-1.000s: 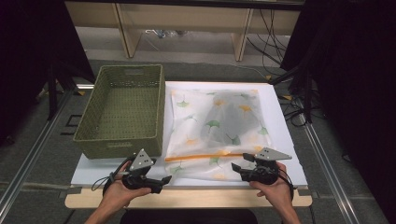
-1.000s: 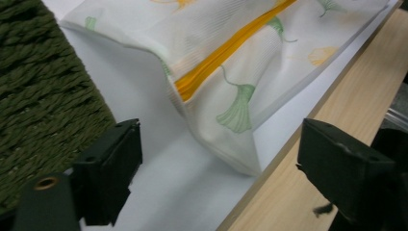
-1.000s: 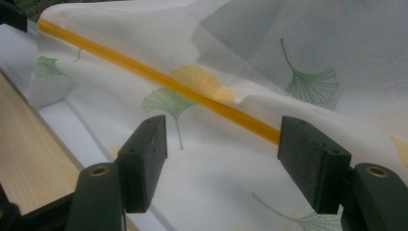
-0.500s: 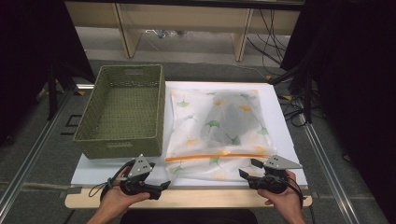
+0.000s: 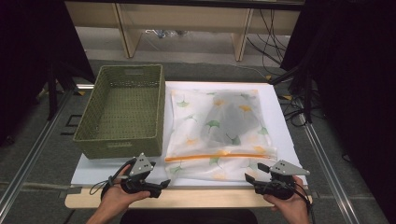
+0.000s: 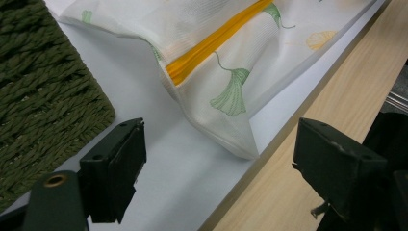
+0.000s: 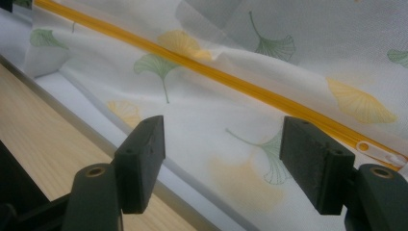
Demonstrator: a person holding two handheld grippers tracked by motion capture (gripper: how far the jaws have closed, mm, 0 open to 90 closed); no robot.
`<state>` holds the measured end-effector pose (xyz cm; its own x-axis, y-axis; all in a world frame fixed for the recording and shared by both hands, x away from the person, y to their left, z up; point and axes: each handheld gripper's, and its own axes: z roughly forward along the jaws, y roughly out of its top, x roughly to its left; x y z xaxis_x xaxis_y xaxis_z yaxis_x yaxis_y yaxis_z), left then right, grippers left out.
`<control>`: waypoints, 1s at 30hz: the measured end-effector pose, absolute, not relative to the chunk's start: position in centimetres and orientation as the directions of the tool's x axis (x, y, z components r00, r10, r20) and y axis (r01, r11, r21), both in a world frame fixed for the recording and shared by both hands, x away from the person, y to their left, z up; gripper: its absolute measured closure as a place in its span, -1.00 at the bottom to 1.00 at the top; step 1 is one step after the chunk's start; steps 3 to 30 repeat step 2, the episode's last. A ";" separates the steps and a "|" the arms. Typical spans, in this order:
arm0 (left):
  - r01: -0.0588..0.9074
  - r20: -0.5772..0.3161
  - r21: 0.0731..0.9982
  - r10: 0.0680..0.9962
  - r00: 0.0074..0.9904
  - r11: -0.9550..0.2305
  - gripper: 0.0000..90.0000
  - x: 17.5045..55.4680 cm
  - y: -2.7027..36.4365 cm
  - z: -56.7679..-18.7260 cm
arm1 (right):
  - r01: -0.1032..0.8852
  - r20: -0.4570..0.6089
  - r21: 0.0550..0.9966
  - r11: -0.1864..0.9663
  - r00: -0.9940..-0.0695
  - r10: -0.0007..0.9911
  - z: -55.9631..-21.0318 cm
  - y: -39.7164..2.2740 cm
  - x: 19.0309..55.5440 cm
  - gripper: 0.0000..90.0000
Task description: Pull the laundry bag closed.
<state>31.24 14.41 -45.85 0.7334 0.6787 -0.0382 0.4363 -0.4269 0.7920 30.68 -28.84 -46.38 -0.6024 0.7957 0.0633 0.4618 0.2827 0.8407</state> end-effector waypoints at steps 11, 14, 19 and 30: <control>0.445 -0.049 0.791 0.681 0.730 -0.420 -0.59 31.3 14.4 -45.9 | 0.465 0.063 0.838 0.285 -0.602 0.796 -46.4 -28.8 30.7 -0.24; 0.445 -0.049 0.791 0.681 0.730 -0.420 -0.59 31.3 14.4 -45.9 | 0.465 0.063 0.838 0.285 -0.602 0.796 -46.4 -28.8 30.7 -0.24; 0.445 -0.049 0.791 0.681 0.730 -0.420 -0.59 31.3 14.4 -45.9 | 0.465 0.063 0.838 0.285 -0.602 0.796 -46.4 -28.8 30.7 -0.24; 0.445 -0.049 0.791 0.681 0.730 -0.420 -0.59 31.3 14.4 -45.9 | 0.465 0.063 0.838 0.285 -0.602 0.796 -46.4 -28.8 30.7 -0.24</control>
